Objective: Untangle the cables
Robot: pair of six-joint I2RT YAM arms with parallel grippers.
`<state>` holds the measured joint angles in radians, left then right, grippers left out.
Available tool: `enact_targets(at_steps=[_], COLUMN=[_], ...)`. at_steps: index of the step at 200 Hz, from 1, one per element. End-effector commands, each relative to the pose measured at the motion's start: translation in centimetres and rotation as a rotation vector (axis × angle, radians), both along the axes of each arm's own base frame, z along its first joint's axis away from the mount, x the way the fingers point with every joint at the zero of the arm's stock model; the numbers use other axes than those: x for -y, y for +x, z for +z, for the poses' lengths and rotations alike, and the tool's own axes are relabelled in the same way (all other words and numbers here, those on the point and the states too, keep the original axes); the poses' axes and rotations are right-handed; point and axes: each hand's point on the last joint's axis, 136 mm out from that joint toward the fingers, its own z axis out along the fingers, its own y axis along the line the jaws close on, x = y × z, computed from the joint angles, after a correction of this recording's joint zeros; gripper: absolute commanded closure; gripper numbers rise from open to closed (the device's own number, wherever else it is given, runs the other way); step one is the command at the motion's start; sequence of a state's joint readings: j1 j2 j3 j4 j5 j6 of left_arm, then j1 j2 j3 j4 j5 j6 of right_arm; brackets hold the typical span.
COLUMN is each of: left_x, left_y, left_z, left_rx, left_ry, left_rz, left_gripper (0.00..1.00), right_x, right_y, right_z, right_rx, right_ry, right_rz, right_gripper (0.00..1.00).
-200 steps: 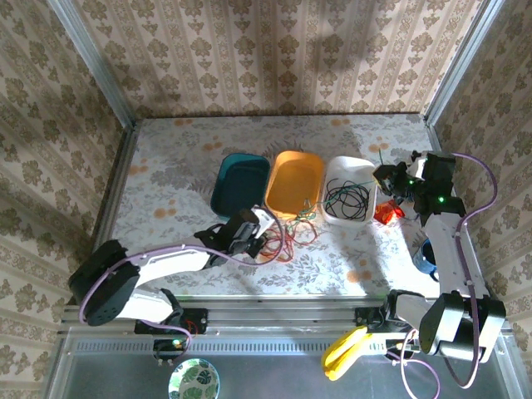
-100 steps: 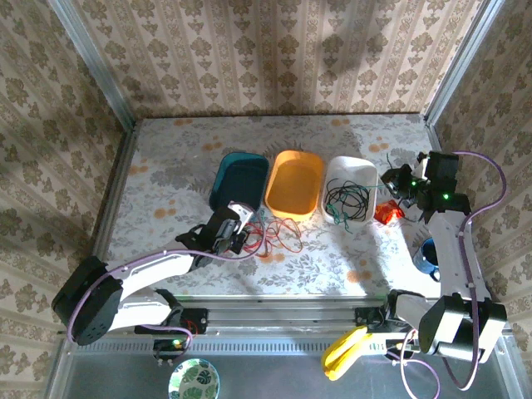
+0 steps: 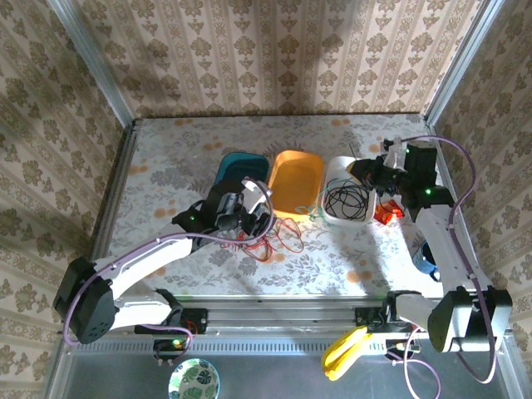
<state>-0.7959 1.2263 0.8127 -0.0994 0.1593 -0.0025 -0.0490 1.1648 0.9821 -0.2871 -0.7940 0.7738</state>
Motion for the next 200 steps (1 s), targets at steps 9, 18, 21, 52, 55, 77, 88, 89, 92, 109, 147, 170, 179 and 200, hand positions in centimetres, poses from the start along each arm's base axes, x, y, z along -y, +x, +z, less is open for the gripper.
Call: enact_targets(at_steps=[9, 18, 21, 52, 55, 77, 88, 89, 92, 109, 147, 170, 179, 200], left_x=[1.5, 1.8, 1.9, 2.8, 2.9, 3.1, 3.1, 3.1, 3.0, 2.9, 3.3, 3.7, 3.9, 4.5], left_y=[-0.7, -0.5, -0.5, -0.2, -0.1, -0.1, -0.2, -0.2, -0.1, -0.1, -0.3, -0.1, 0.1, 0.4], left_z=[-0.2, -0.5, -0.5, -1.1, -1.1, -1.7, -1.9, -1.9, -2.0, -2.0, -1.3, -0.7, -0.4, 0.3], left_rx=[-0.020, -0.018, -0.017, -0.018, -0.018, -0.021, -0.026, -0.025, -0.025, -0.032, -0.055, -0.048, -0.045, -0.036], left_ry=[0.010, 0.010, 0.009, 0.012, 0.013, 0.024, 0.027, 0.026, 0.027, 0.009, -0.053, -0.080, -0.092, -0.120], left_rz=[-0.115, -0.124, -0.126, -0.158, -0.159, -0.173, -0.177, -0.177, -0.176, -0.159, -0.151, -0.145, -0.145, -0.147], left_gripper=[0.27, 0.29, 0.29, 0.29, 0.29, 0.30, 0.30, 0.30, 0.30, 0.30, 0.31, 0.34, 0.34, 0.34], right_x=[-2.7, -3.1, -3.2, -5.1, -5.2, -5.9, -5.9, -5.9, -5.9, -5.9, -5.7, -5.6, -5.7, -5.9], right_y=[-0.4, -0.5, -0.5, -0.9, -1.0, -1.2, -1.3, -1.3, -1.3, -1.3, -1.0, -0.8, -0.8, -0.8], right_z=[4.3, 4.3, 4.3, 3.3, 3.3, 3.1, 3.2, 3.2, 3.2, 3.2, 2.7, 2.3, 2.1, 1.9], right_rx=[0.066, 0.057, 0.052, -0.001, -0.004, -0.013, -0.012, -0.013, -0.013, -0.009, -0.025, -0.032, -0.038, -0.041], right_ry=[0.120, 0.141, 0.146, 0.182, 0.184, 0.194, 0.194, 0.195, 0.194, 0.185, 0.179, 0.173, 0.172, 0.168], right_rz=[0.158, 0.187, 0.195, 0.280, 0.286, 0.308, 0.310, 0.310, 0.310, 0.309, 0.297, 0.286, 0.283, 0.283], right_gripper=[0.96, 0.96, 0.96, 0.96, 0.95, 0.95, 0.95, 0.95, 0.95, 0.95, 0.95, 0.95, 0.95, 0.95])
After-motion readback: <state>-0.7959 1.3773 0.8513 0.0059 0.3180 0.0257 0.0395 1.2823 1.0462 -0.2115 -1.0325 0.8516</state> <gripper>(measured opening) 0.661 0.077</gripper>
